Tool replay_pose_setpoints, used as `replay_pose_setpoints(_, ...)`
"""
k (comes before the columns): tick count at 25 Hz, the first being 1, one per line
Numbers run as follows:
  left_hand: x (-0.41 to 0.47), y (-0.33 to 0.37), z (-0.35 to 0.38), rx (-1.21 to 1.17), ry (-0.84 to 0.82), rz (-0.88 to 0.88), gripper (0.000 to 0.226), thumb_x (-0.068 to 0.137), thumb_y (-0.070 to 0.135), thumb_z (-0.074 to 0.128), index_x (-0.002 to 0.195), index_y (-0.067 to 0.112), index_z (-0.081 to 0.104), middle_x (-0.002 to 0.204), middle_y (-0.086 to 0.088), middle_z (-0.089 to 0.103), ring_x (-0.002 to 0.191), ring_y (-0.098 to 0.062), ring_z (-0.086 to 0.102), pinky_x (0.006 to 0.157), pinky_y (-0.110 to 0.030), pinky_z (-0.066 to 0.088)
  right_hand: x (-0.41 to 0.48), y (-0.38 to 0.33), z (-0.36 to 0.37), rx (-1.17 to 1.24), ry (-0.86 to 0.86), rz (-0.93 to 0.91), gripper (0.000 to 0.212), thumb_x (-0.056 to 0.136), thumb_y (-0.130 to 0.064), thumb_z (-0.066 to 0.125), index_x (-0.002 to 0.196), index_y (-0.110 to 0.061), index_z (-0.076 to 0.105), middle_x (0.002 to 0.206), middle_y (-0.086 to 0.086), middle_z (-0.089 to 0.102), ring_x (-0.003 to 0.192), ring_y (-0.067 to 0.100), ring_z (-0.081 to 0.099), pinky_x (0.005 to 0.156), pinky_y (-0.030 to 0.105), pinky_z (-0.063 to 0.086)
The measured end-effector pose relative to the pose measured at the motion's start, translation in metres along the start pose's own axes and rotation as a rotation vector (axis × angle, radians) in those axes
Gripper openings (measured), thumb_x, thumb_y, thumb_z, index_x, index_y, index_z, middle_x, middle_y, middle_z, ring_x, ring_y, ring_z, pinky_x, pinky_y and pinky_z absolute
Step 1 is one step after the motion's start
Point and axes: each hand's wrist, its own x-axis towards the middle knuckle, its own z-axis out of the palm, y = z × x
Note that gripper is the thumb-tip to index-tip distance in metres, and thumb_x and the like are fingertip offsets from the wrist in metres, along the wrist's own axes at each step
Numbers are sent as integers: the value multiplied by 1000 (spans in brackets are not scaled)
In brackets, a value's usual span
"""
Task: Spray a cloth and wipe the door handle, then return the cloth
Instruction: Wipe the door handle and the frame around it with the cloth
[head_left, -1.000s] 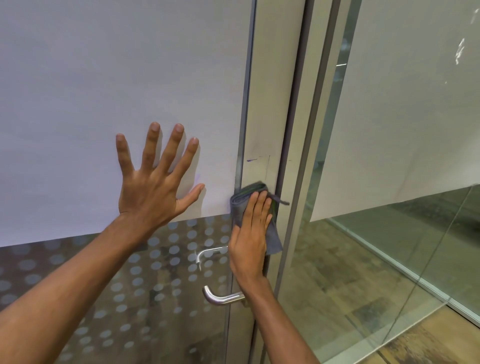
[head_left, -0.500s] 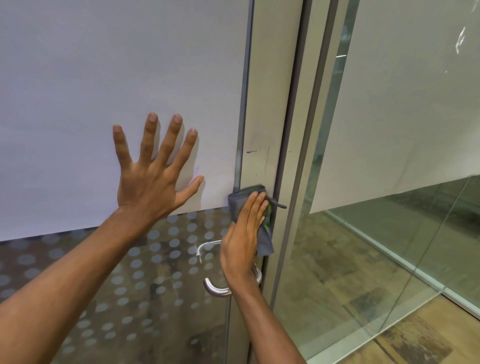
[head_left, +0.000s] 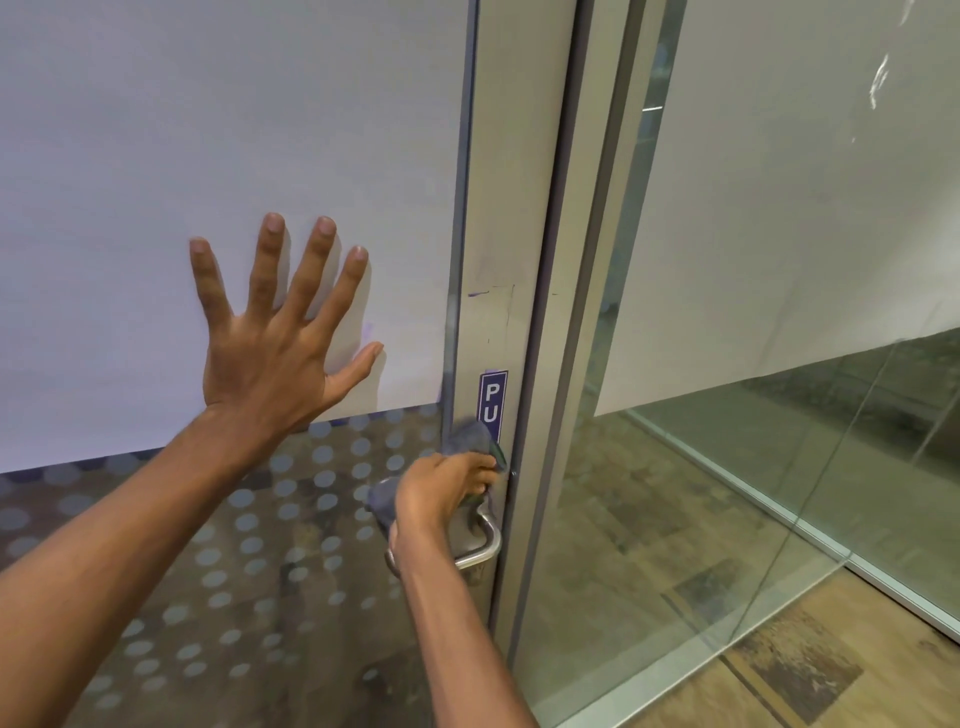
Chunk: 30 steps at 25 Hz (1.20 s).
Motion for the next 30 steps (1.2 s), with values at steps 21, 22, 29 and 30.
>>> replay_pose_setpoints(21, 1, 0, -3, -17, -33, -2, 89, 96, 76, 28, 165, 23, 8, 169, -10, 6, 152, -42, 13, 110, -76, 10, -4, 19, -18, -145, -85, -476, 79, 96, -3, 35, 145, -25, -23, 157, 0, -26, 148, 27, -9, 123, 45, 9)
replay_pose_setpoints(22, 2, 0, -3, -16, -34, -1, 89, 96, 76, 28, 165, 23, 8, 169, -10, 7, 152, -42, 13, 110, -77, 11, 4, 35, -21, -254, -46, -432, 78, 96, -3, 38, 144, -18, -22, 155, 3, -27, 149, 27, -11, 124, 42, 8)
replay_pose_setpoints(29, 2, 0, -4, -6, -32, -4, 89, 96, 76, 27, 165, 22, 9, 169, -10, 5, 152, -43, 14, 109, -77, 13, 31, -12, -27, -383, 124, -785, 78, 92, 1, 44, 145, -14, -11, 154, -1, -14, 145, 19, -7, 122, 39, 13)
replay_pose_setpoints(30, 2, 1, -4, -4, -32, -4, 89, 96, 76, 27, 165, 22, 9, 169, -10, 6, 152, -43, 14, 109, -77, 12, 38, -25, -32, -376, 134, -845, 78, 91, 3, 45, 145, -13, -9, 155, 0, -11, 147, 22, -3, 122, 40, 14)
